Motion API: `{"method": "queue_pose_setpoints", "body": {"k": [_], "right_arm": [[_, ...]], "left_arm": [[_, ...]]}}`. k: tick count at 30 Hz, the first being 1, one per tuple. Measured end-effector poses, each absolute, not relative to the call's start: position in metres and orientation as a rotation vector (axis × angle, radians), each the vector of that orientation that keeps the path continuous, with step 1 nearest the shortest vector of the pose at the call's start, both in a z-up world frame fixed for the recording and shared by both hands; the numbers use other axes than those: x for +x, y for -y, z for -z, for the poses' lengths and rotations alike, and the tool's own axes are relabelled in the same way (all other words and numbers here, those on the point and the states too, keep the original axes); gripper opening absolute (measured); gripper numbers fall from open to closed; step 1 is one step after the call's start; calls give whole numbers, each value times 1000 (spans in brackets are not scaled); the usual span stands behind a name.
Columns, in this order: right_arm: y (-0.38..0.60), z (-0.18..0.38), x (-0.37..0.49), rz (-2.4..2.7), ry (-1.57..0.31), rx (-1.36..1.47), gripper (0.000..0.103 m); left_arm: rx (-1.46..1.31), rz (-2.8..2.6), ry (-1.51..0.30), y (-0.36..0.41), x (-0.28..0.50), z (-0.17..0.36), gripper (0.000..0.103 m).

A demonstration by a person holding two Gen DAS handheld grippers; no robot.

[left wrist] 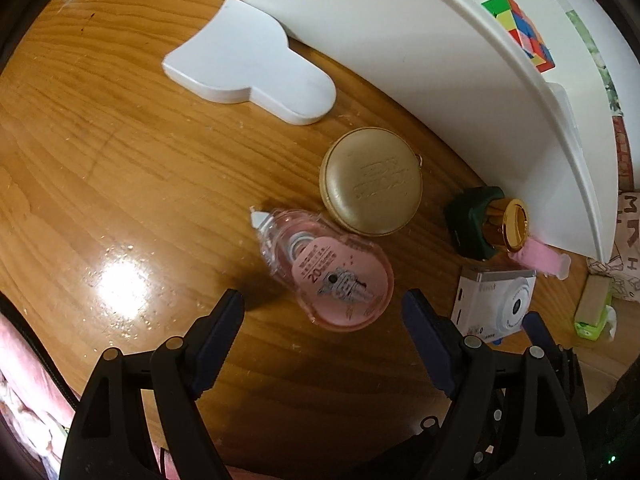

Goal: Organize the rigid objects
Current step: 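Grasp the pink tape dispenser with the left tool while the right grasps the white toy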

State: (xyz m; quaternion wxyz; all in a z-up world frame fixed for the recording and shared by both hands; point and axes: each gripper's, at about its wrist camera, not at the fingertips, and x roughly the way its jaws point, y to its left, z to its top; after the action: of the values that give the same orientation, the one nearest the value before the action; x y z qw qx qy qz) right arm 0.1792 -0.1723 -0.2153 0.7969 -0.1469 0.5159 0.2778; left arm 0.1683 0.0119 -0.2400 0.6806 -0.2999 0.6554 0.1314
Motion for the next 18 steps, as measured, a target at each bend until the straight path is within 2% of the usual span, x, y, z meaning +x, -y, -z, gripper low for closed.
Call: {"method": "queue_pose_setpoints", "body": {"k": [11,16,18], "right_arm": [[183,220,193,-554,-1111,-292,82],[189,220,197,-568,-1116,-272,83],[195,220,200,-571,-1117,-269,83]], "left_arm": [[-632,-341,-1466,0,190,238,82],[-616,-365,-1459,-3,206,235,70],[-623,-366,-1455,-2,209,235,69]]}}
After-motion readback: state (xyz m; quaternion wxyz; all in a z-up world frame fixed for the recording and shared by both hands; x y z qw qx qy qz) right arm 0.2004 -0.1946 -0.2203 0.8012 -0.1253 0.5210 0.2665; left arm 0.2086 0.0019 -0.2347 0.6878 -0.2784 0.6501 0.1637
